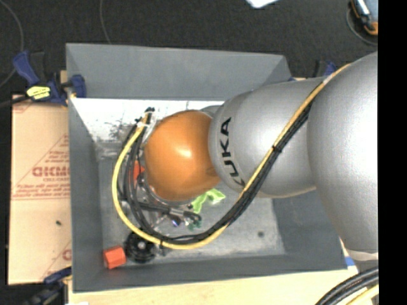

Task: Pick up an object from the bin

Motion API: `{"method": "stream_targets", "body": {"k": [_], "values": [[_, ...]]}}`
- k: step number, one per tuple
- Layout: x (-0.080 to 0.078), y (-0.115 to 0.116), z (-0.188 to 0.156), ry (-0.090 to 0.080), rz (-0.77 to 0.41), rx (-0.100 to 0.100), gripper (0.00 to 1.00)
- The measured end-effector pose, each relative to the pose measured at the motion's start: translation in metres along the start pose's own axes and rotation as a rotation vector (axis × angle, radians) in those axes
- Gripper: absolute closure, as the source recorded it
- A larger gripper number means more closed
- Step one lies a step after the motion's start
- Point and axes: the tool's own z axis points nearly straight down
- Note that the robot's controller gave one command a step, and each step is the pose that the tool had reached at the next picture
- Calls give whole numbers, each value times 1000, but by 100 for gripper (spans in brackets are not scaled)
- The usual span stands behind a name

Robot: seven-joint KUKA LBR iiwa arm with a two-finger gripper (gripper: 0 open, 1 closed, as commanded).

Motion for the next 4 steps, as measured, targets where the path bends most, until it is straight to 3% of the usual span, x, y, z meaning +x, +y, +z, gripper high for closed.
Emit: {"method": "stream_targets", "body": {"k": [1,2,3,4], "values": [[33,-20,46,14,-93,-7,0],[4,-18,75,-9,-378,3,0],[0,-20,73,-2,5,-7,100],[0,-20,73,-2,6,-7,100]]}}
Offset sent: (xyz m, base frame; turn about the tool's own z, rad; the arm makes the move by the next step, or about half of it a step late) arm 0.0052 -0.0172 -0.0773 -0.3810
